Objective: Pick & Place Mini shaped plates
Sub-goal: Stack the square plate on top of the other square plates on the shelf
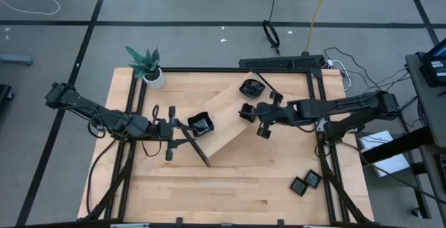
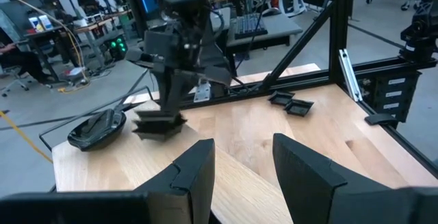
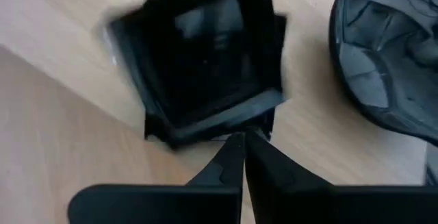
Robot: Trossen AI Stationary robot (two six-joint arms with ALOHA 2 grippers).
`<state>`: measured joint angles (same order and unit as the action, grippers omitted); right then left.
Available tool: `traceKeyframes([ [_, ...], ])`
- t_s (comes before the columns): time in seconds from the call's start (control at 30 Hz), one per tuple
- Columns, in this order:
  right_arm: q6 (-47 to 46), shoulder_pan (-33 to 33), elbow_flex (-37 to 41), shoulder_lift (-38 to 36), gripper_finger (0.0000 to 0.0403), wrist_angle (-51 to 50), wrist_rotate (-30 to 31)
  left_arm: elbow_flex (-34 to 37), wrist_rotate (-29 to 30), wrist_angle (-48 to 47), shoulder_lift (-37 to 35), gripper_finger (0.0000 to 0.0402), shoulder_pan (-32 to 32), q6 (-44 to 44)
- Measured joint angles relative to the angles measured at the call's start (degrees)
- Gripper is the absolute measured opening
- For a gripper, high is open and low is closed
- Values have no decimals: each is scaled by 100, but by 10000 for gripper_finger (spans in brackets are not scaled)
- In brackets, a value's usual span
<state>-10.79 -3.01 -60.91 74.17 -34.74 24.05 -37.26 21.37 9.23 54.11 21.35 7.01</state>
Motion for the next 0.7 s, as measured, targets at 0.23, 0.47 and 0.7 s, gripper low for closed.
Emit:
traceKeyframes([
  [0.23,29,-77,131,7,1,409,-28,0,0,-4,0,152,-1,0],
  [0.47,121,-125,129,7,1,781,-180,0,0,-3,0,152,0,-1],
  [0.7,258,-125,129,7,1,994,-181,0,0,-6,0,152,1,1],
])
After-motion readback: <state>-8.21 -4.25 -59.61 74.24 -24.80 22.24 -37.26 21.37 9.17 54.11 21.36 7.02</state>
